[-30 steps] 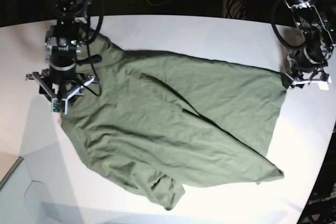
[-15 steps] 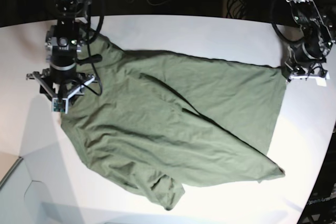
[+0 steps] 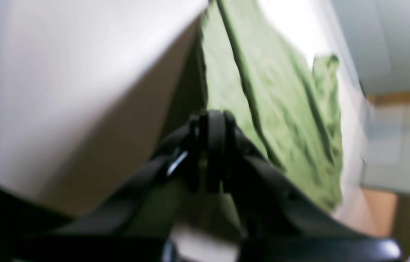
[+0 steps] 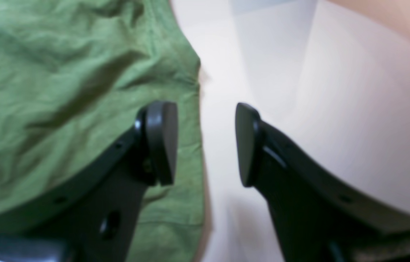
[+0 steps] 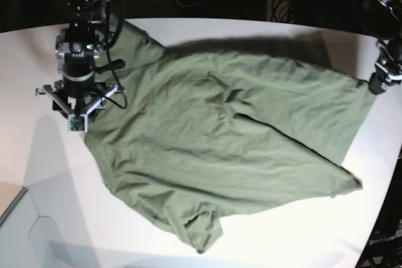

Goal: Layout the t-shirt on the table in an organized manner, then fold the t-shirt properly
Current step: 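Pull the shirt edge with the left gripper to flatten the shirt, then drag the held shirt edge with the right gripper away from the shirt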

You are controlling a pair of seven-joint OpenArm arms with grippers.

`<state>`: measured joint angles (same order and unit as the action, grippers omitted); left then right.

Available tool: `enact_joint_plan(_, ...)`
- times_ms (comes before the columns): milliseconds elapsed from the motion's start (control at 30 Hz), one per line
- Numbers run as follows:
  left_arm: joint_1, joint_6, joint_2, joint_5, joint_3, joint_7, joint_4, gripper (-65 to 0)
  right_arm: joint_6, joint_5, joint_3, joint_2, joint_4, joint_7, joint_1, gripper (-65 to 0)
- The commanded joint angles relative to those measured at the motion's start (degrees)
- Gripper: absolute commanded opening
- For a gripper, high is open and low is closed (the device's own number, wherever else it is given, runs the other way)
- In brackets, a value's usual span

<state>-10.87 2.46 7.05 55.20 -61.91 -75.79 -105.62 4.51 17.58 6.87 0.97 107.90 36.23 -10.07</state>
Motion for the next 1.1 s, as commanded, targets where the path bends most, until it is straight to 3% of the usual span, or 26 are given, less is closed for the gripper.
enact_joint_plan(0,-1.4,-0.3,-0.1,0.7,-1.7,0.8,-1.2,-65.0,0.0,0.3,0.1,-0.2,0.9,-1.3,0.5,-38.1)
enact_joint_plan(200,-2.2,-0.2,-1.6,-4.8,-0.9,3.2,6.6,-65.0,0.2,0.3,-0.1,-0.1,0.9,-1.2,0.4,-38.0)
enact_joint_plan(333,-3.9,-0.1,-1.4,-4.7,-1.1,3.6,8.1,-65.0,4.1,0.3,0.1,1.0,1.2,-1.2,-0.7,-37.9)
enact_joint_plan(467,-3.6,-0.1,-0.9,-4.6,-1.1,3.6,6.1,-65.0,4.7,0.3,0.1,2.1,1.3,-1.2,-3.3,-37.9)
enact_joint_plan(667,-1.6,-0.1,0.2,-5.0,-1.1,3.5,5.2,-65.0,13.1,0.3,3.1,3.5,1.7,-1.7,-7.7,-33.5)
enact_joint_plan(800,-0.9,-0.1,1.9,-5.1,-0.9,3.6,5.5,-65.0,14.2,0.3,6.4,5.8,3.2,-1.7,-8.1,-27.2)
enact_joint_plan(933,1.2,-0.1,2.5,-5.2,-1.0,3.6,6.2,-65.0,14.3,0.3,5.7,5.9,6.5,-1.5,-11.2,-25.6)
enact_joint_plan(1067,4.1,-0.1,5.0,-5.2,-0.8,3.6,9.2,-65.0,18.6,0.3,3.5,7.2,7.8,-1.3,-15.8,-25.6)
